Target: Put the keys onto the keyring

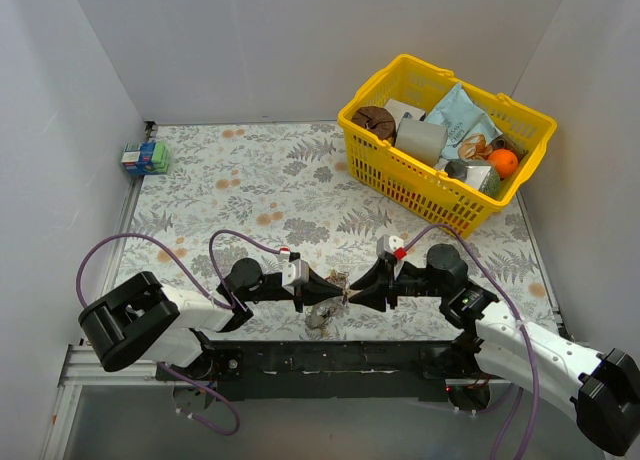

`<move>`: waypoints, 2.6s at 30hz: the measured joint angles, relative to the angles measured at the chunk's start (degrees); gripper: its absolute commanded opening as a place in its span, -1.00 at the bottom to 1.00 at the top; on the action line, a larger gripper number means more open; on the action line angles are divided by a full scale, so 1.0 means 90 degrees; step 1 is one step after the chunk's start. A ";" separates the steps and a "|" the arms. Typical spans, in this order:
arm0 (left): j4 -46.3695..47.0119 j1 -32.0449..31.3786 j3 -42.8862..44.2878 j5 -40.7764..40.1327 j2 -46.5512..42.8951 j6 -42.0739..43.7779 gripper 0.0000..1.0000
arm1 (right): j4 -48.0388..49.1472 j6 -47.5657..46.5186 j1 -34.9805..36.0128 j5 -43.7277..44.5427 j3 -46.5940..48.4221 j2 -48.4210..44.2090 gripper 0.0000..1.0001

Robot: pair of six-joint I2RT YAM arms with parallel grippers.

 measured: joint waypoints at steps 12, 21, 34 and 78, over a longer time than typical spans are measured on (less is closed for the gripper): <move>-0.0158 0.0000 0.0002 0.0029 -0.0053 0.0005 -1.00 | 0.0228 -0.0010 0.0000 -0.0563 0.0124 0.0340 -0.45; -0.0255 0.0000 0.0002 0.0036 -0.0126 0.0029 -1.00 | 0.0209 -0.0114 0.0000 -0.0549 0.0124 0.0374 -0.56; -0.0420 0.0000 0.0017 0.0063 -0.0168 0.0051 -1.00 | 0.0197 -0.0228 0.0000 -0.0408 0.0121 0.0457 -0.44; -0.0493 0.0000 0.0051 0.0126 -0.0257 0.0049 -1.00 | 0.0061 -0.0279 0.0000 -0.0253 0.0005 0.0413 -0.88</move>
